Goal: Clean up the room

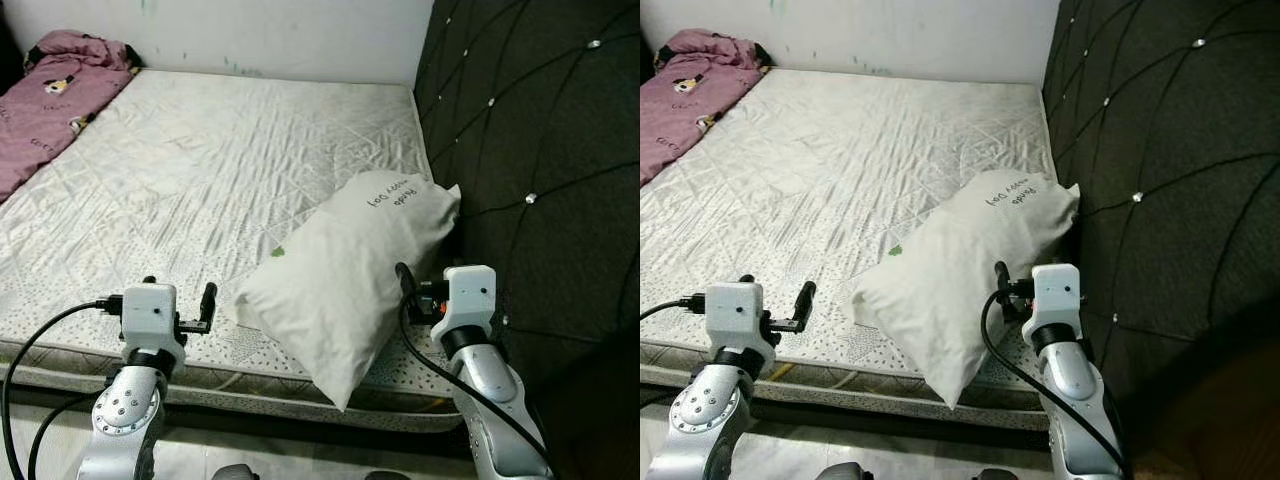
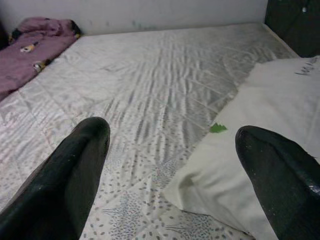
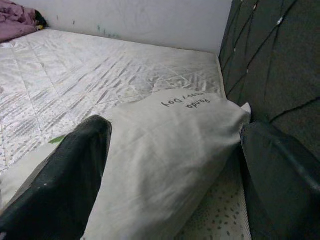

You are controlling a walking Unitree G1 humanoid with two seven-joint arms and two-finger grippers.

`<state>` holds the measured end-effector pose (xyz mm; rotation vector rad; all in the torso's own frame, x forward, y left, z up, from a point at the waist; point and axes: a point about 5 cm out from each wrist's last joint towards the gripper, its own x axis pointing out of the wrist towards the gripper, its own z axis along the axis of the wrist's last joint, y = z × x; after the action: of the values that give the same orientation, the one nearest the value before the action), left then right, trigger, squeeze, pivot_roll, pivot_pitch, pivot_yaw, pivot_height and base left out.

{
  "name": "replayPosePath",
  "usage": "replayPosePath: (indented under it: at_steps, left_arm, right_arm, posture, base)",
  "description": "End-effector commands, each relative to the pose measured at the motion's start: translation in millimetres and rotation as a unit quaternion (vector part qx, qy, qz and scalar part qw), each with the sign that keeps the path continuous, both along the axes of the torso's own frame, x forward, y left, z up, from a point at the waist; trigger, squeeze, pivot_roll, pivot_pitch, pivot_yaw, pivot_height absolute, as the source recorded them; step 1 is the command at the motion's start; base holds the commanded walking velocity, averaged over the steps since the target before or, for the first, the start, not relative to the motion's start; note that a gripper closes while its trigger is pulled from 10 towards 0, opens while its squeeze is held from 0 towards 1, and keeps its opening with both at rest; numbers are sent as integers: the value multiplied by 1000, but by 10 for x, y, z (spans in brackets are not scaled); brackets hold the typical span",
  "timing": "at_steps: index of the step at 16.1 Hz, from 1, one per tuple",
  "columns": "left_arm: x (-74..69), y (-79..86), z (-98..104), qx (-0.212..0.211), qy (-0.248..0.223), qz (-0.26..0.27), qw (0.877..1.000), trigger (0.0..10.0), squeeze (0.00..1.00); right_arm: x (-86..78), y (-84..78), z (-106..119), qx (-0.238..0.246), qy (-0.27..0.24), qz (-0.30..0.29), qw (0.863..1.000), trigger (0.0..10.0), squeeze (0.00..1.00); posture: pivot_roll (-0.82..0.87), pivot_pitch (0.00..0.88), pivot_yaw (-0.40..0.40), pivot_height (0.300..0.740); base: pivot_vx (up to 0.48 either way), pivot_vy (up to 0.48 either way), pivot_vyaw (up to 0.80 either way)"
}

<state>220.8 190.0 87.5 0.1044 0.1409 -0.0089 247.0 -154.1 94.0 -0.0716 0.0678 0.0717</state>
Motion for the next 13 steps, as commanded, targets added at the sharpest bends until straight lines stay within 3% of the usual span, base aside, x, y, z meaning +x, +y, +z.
replayPosePath:
  at_steps: [1,13]
  left_arm:
    - [8,14,39,1,-4,0,1000,10000,0]
    - [17,28,30,0,-6,14,1000,10000,0]
  right_arm:
    - [6,27,43,7,-3,3,1000,10000,0]
    - [83,109,54,8,-7,27,1000,10000,0]
  posture:
    - [25,35,27,740]
    - [42,19,2,740]
  base:
    - [0,0,0]
    - [0,0,0]
